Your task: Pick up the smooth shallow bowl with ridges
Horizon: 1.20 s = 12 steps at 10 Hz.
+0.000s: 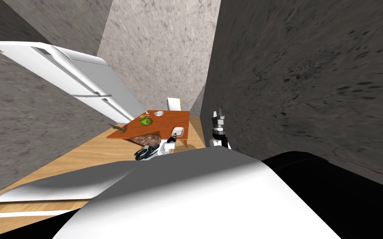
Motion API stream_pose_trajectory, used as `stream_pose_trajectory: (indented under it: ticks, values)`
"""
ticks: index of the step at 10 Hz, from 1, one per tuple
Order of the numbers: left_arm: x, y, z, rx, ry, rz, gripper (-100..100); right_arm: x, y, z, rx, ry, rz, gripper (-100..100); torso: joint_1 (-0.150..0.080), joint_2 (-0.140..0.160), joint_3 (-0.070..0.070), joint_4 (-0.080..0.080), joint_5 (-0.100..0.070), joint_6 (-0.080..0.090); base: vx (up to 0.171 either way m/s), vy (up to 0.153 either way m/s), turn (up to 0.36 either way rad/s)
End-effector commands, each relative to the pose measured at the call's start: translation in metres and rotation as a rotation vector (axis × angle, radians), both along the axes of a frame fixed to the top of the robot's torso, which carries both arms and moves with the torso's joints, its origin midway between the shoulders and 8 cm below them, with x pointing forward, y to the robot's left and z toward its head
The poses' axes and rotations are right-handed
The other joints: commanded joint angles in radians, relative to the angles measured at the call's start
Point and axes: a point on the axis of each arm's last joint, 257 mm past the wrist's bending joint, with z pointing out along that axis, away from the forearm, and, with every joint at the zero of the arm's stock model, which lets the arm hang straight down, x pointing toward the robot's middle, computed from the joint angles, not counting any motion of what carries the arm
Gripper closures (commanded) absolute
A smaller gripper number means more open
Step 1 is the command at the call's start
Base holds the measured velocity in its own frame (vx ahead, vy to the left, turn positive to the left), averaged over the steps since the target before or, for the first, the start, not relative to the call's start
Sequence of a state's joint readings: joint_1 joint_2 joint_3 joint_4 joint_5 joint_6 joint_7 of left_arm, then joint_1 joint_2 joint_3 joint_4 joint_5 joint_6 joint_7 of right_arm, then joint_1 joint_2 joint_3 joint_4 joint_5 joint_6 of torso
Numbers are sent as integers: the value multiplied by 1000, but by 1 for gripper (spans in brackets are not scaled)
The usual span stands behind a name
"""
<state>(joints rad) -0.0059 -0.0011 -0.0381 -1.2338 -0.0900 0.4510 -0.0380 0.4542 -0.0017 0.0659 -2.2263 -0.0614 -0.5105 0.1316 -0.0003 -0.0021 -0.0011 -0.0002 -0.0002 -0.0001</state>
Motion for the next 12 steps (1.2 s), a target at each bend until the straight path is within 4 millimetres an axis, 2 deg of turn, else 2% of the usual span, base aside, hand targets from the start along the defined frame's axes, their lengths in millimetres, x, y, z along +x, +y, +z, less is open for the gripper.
stream_pose_trajectory:
  ticks: [1,2,3,4,8,9,12]
  values:
    - [-2,-18,-3,-37,10,2,-100,0,0,0,0,0,0,0,0,0,0,0,0,0,16,-1,0]
    - [-2,-13,-1,-24,6,1,-100,0,0,0,0,0,0,0,0,1,0,0,0,0,6,-2,-1]
    - [-2,-15,-1,-27,7,1,0,0,0,0,0,0,0,0,0,1,1,0,0,0,0,0,0]
    - [-4,-13,-8,-26,7,1,-100,0,0,0,0,0,0,0,1,2,1,0,0,0,40,-5,-3]
    - [-7,-11,-16,-26,9,2,-100,0,0,0,0,0,0,0,0,-2,-1,0,0,0,55,-7,-1]
    - [-7,-11,-16,-26,7,2,100,0,0,0,0,0,0,0,1,0,0,0,0,0,5,0,0]
    - [-7,-11,-16,-26,7,1,100,0,0,0,0,0,0,0,1,2,1,1,0,0,0,0,0]
